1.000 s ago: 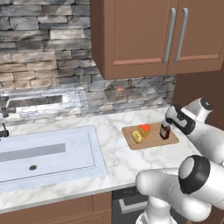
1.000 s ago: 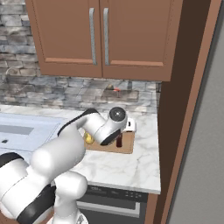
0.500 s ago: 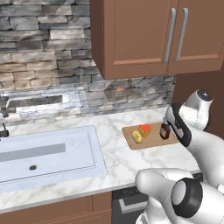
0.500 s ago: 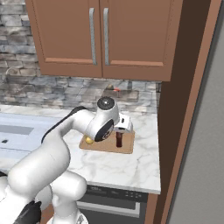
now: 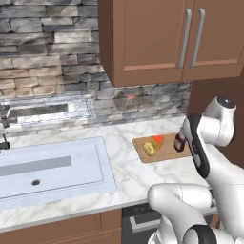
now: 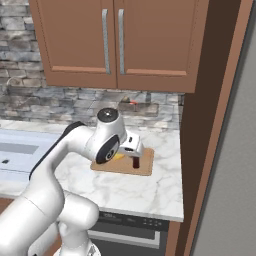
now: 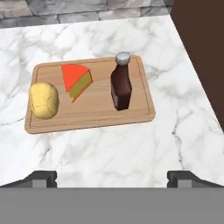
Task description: Retrieve the reheated potato from the microwave, then place the potato, cheese, and condiment on the cutting board.
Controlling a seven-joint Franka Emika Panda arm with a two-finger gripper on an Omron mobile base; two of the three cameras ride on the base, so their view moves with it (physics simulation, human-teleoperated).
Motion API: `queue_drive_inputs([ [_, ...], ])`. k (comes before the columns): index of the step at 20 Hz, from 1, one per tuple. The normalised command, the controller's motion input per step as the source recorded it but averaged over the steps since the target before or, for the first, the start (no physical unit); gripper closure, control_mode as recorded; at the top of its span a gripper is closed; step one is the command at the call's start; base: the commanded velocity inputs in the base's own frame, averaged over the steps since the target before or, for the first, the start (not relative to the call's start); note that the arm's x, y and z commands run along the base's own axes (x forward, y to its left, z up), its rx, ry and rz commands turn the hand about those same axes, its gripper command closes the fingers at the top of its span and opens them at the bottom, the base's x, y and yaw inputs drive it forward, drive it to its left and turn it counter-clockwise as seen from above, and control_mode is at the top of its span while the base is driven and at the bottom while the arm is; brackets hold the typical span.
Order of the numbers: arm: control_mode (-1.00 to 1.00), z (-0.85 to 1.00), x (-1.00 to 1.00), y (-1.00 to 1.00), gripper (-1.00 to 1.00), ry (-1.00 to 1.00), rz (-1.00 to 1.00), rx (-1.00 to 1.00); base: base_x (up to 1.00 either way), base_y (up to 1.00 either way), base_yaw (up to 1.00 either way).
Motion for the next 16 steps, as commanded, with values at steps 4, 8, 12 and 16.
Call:
queue_drive_inputs([
  [4,-1.00,0.11,-0.54,0.21,-1.00,0.00,0.00,0.00,0.00,0.00,0.00],
  [8,-1.00,0.09,-0.50,0.28,-1.00,0.00,0.00,0.00,0.00,0.00,0.00],
  [12,-1.00,0.17,-0.40,0.33,-1.00,0.00,0.00,0.00,0.00,0.00,0.00],
  [16,-1.00,0.21,-0.37,0.33,-1.00,0.00,0.00,0.00,0.00,0.00,0.00],
])
